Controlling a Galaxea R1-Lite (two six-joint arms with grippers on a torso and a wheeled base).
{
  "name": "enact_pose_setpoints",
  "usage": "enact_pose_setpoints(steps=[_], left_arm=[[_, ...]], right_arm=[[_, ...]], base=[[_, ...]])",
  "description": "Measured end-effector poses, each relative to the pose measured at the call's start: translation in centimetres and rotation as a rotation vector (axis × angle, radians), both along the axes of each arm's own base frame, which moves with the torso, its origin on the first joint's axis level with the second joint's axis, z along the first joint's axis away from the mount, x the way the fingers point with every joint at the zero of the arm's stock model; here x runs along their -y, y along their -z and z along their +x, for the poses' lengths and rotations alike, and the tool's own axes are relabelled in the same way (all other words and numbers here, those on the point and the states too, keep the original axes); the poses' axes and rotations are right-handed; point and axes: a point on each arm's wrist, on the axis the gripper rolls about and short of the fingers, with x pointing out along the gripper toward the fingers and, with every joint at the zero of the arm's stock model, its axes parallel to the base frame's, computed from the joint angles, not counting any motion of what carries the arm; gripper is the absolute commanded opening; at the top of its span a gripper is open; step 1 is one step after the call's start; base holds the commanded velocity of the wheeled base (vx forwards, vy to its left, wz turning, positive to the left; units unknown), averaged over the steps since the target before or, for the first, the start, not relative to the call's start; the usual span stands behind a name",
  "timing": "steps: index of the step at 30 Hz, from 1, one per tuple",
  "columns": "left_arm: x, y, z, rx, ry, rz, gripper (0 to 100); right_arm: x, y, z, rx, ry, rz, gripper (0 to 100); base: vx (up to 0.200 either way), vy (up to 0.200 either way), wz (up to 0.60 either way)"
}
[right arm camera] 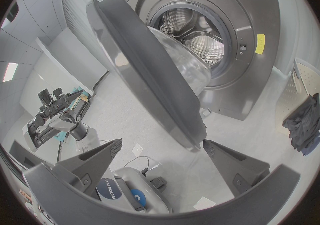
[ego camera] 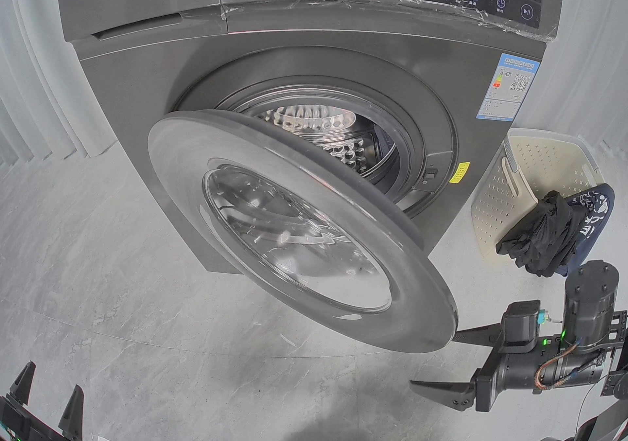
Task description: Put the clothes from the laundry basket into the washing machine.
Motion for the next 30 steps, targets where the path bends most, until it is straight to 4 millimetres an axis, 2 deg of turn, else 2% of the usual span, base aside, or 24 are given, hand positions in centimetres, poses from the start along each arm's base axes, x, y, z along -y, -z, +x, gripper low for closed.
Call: enact_pose_setpoints(steps=[6, 9, 15, 18, 25, 30], left_arm=[[0.0, 0.0, 0.0, 0.000, 0.000, 0.000, 100], [0.0, 0.0, 0.0, 0.000, 0.000, 0.000, 100], [0.0, 0.0, 0.0, 0.001, 0.000, 0.000, 100], [0.0, 0.0, 0.0, 0.001, 0.000, 0.000, 100], [0.0, 0.0, 0.0, 0.000, 0.000, 0.000, 100], [0.0, 0.0, 0.0, 0.000, 0.000, 0.000, 100]], right_arm=[[2.0, 1.5, -1.7, -0.033, 0.020, -0.042, 100], [3.2, 2.1, -1.9, -0.038, 0.071, -0.064, 100], [5.9, 2.4, -0.3, -0.028, 0.257, -0.100, 100], [6.5, 1.7, 1.5, -0.005, 0.340, -0.094, 100], [5.4, 0.0, 5.5, 0.043, 0.367, -0.067, 100], [3.5, 0.3, 6.0, 0.030, 0.299, -0.064, 100]], base=[[0.000, 0.000, 0.00], [0.000, 0.000, 0.00], [0.000, 0.000, 0.00], [0.000, 0.000, 0.00], [0.000, 0.000, 0.00], [0.000, 0.000, 0.00]])
